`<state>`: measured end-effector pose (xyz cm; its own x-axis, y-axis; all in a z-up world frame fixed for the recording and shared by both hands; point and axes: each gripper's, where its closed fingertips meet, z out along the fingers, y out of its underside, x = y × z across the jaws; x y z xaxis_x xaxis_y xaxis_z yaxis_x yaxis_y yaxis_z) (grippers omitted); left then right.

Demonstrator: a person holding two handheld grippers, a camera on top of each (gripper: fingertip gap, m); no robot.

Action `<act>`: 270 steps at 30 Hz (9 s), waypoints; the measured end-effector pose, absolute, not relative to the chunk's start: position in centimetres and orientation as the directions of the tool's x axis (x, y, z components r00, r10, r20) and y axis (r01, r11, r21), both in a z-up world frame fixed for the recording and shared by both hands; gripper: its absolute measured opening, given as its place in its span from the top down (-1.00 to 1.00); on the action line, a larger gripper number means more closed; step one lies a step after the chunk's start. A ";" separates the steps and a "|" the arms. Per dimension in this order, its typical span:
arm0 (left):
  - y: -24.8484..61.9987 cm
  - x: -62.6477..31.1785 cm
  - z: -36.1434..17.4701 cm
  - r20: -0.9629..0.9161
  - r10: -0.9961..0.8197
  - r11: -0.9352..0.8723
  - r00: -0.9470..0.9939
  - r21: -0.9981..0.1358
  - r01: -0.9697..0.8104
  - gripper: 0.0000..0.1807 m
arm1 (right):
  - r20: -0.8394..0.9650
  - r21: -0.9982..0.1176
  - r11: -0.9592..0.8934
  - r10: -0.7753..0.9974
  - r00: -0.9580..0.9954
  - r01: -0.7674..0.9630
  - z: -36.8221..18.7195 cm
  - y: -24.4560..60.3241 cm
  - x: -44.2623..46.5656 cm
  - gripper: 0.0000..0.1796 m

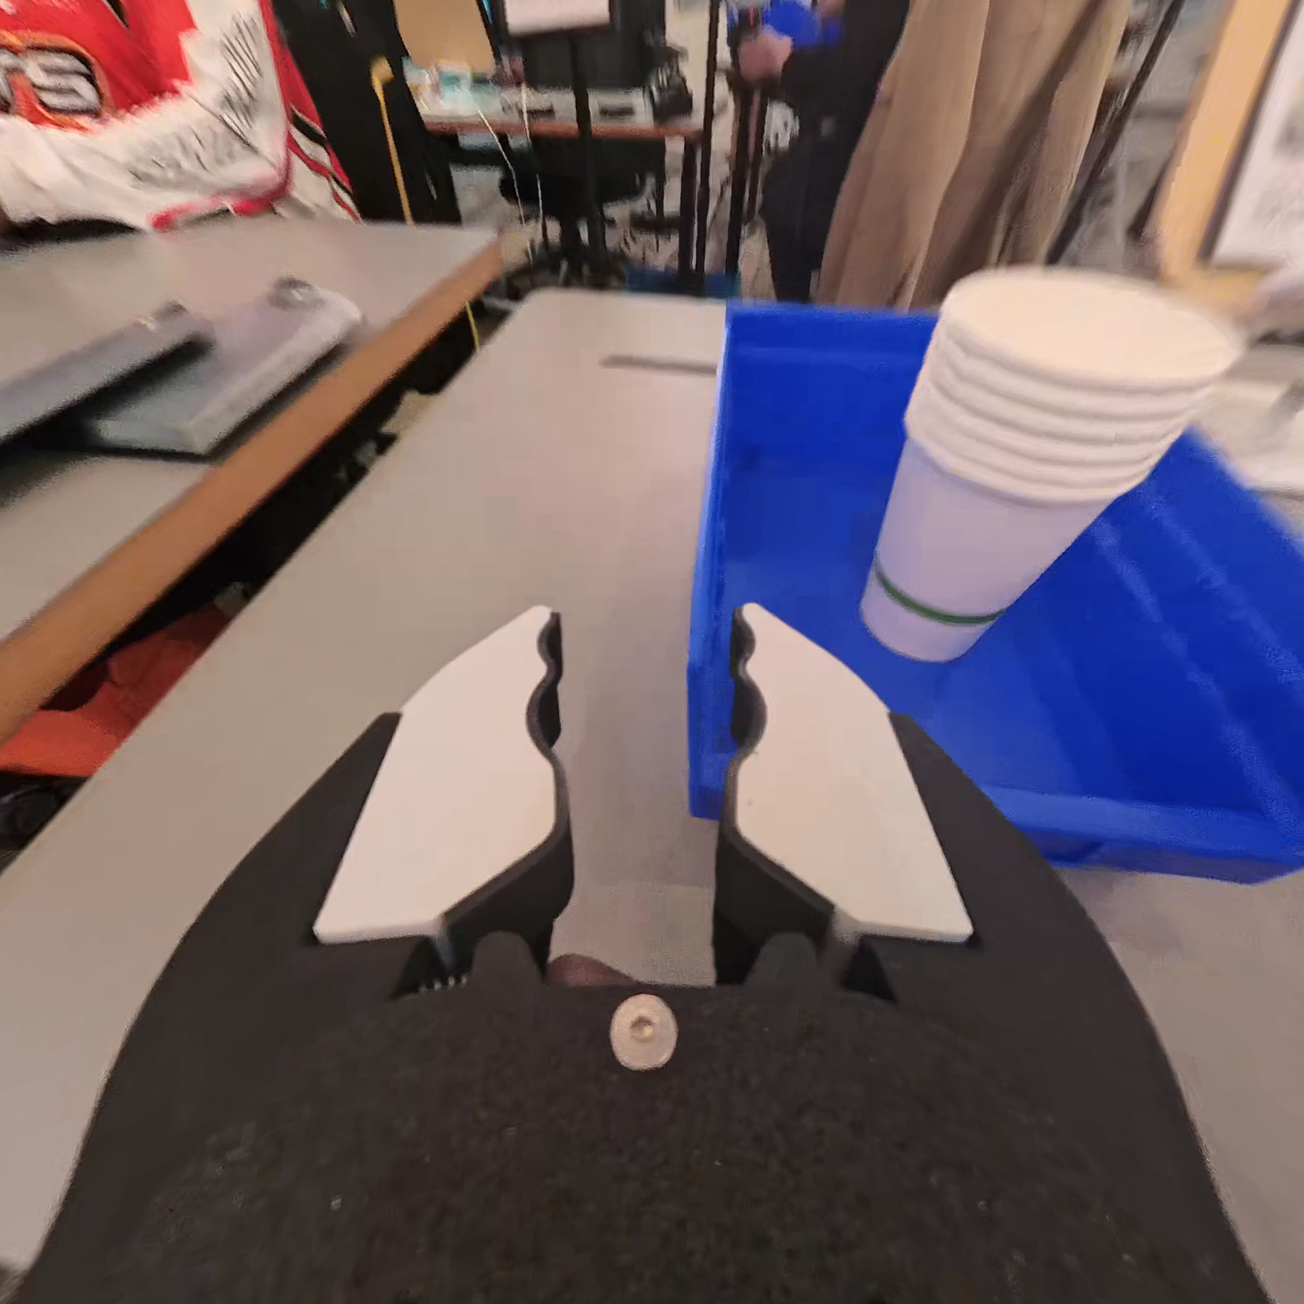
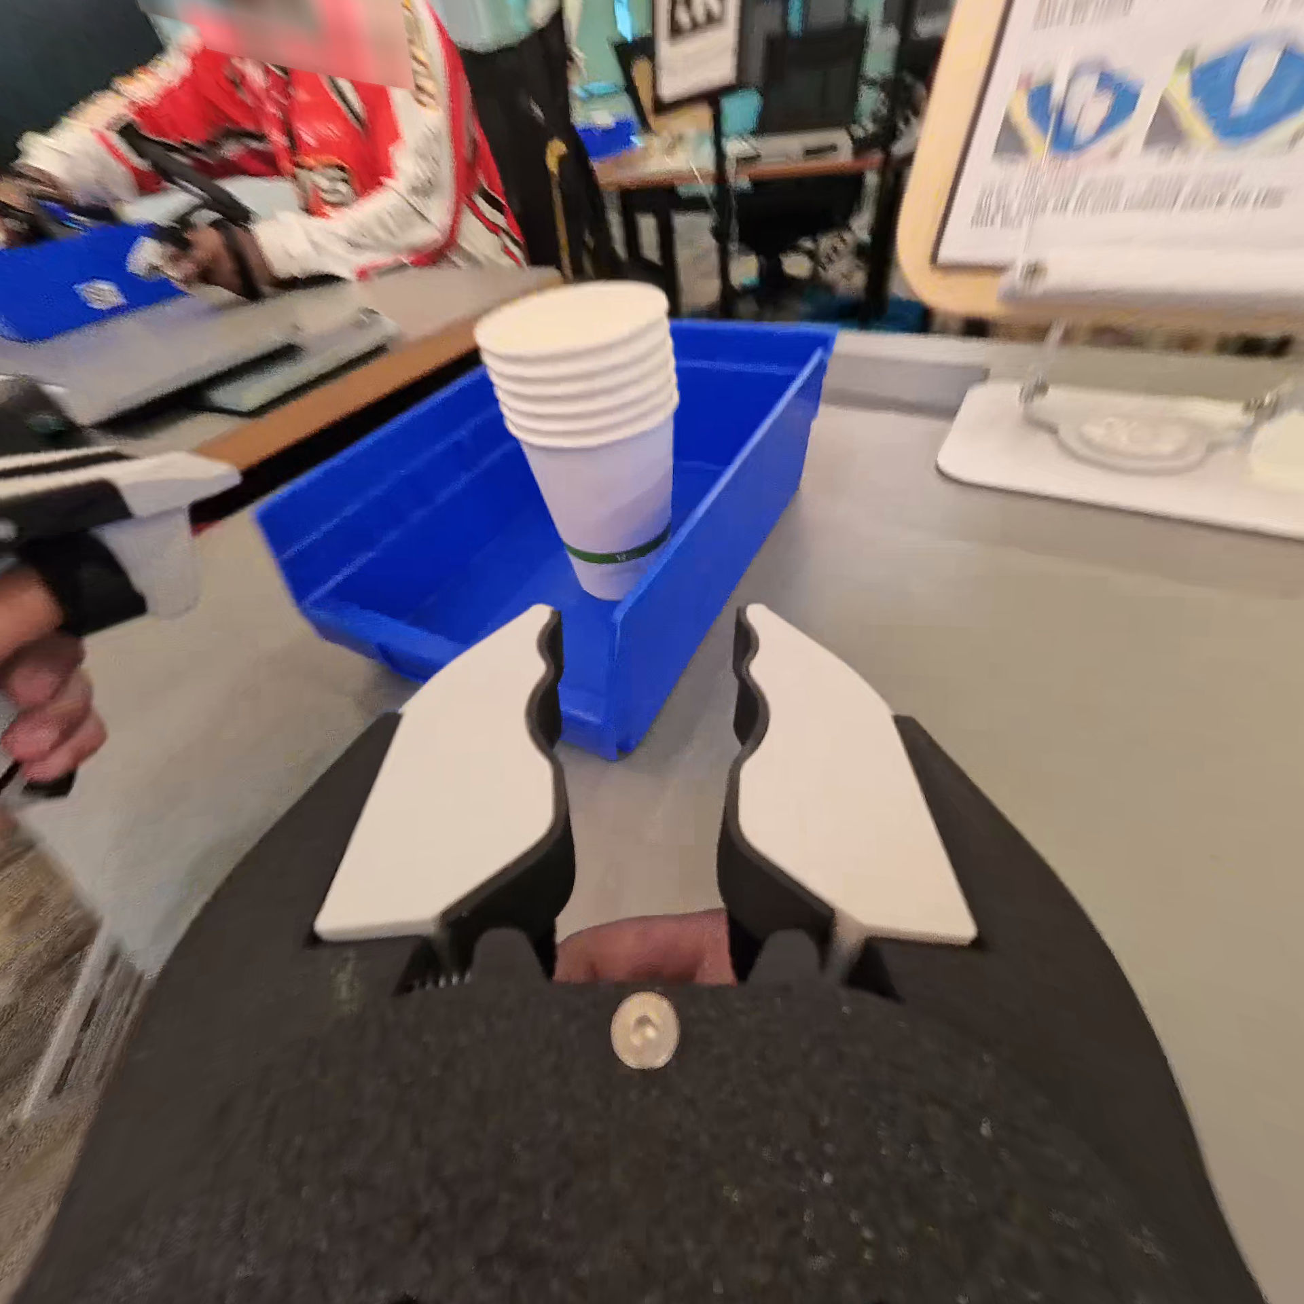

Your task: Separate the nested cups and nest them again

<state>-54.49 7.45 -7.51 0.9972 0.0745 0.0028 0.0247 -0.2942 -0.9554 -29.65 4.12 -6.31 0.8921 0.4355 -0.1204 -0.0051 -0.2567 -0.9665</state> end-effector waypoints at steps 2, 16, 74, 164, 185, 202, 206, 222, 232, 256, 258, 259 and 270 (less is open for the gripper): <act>5.3 -53.1 -4.3 0.054 0.069 -0.218 0.996 -0.974 0.068 0.49 | -0.090 -0.977 -0.210 0.507 0.857 0.021 -4.7 1.7 -26.7 0.48; -2.2 -29.1 -9.2 0.146 -0.264 -0.204 0.953 -0.975 0.092 0.43 | 0.020 -0.987 -0.143 0.313 0.950 0.068 -10.8 -5.7 2.2 0.53; 22.5 -39.0 -11.7 0.030 -0.296 -0.548 0.955 -0.824 -0.144 -0.01 | -0.079 -0.963 -0.268 0.338 0.938 0.016 -13.2 -5.5 2.9 0.62; 2.7 -12.2 -4.3 0.005 -0.997 -0.016 0.081 -0.991 -0.129 0.02 | 0.066 -0.352 0.249 0.968 -0.242 0.902 2.4 -1.3 -12.5 0.96; 3.2 -13.1 -3.2 0.063 -0.996 -0.066 0.071 -0.996 -0.051 0.02 | 0.210 -0.413 0.288 0.953 -0.217 0.864 7.6 -1.3 -13.1 0.84; 3.5 -13.5 -3.2 0.055 -0.995 -0.059 0.088 -0.997 -0.050 0.03 | 0.115 -0.340 0.273 0.962 -0.249 0.900 3.1 -0.2 -14.3 0.97; 3.4 -13.5 -3.1 0.047 -0.995 -0.052 0.083 -0.997 -0.050 0.02 | 0.158 -0.332 0.278 0.958 -0.237 0.901 4.9 -0.1 -13.6 0.97; 3.0 -13.6 -3.0 0.025 -0.996 -0.030 0.089 -0.998 -0.054 0.02 | 0.541 -0.306 0.059 0.832 0.123 0.950 23.0 3.9 0.2 0.97; 3.2 -13.7 -2.6 0.014 -0.994 -0.017 0.108 -0.999 -0.033 0.02 | 0.383 -0.334 -0.365 0.790 0.478 0.869 5.2 11.2 18.8 0.97; 4.5 -13.0 -4.3 0.038 -0.989 -0.048 0.146 -0.997 -0.063 0.02 | 0.410 -0.453 -0.207 0.815 0.409 0.867 1.1 14.3 13.5 0.75; 4.6 -13.1 -4.3 0.037 -0.988 -0.046 0.153 -0.997 -0.057 0.02 | 0.391 -0.559 -0.036 0.869 0.302 0.829 4.8 11.1 5.8 0.80; 4.7 -13.1 -4.3 0.035 -0.987 -0.045 0.156 -0.997 -0.058 0.02 | 0.387 -0.571 0.040 0.894 0.226 0.820 5.8 9.1 2.3 0.80; 4.9 -13.1 -4.6 0.031 -0.986 -0.043 0.164 -0.997 -0.070 0.02 | 0.270 -0.416 0.313 0.939 -0.213 0.854 2.5 1.1 -13.8 0.80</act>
